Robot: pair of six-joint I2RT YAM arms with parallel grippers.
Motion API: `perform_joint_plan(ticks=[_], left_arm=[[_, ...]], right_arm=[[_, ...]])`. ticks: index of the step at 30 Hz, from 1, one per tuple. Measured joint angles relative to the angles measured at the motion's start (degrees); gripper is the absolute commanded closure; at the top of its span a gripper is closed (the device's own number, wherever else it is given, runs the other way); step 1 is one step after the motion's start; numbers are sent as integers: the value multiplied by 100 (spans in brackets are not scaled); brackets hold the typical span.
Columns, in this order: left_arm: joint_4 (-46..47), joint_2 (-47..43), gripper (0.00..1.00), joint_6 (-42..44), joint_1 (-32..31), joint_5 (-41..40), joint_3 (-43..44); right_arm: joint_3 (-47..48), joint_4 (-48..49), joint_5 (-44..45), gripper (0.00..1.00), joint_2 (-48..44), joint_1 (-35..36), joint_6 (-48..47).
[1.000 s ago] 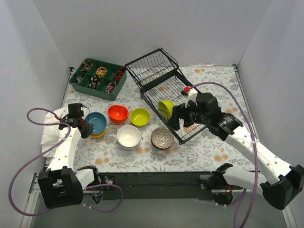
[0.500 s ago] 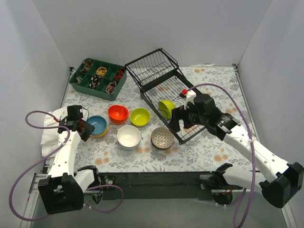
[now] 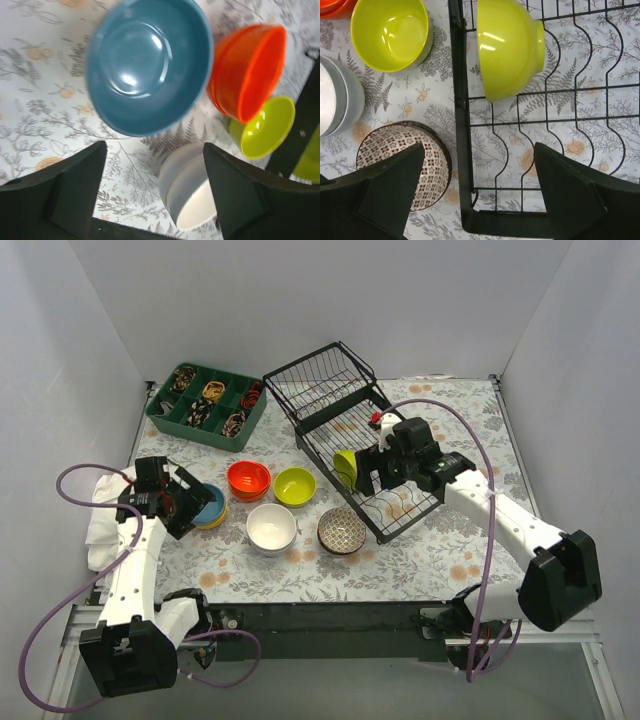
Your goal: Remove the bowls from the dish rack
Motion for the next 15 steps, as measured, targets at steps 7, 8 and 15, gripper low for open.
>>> perform_joint_plan(ticks=[7,8,15], left_arm=[[236,-149,2,562,-177,1303,-17],[269,-195,2,621,-210,1451,-31],[389,-487,2,942,-341,2164,-179]], right_arm=[[323,538,-625,1,879,-608,37],[380,599,-702,2,997,-682,42],[789,960,-1392,2,1803,-874,4]])
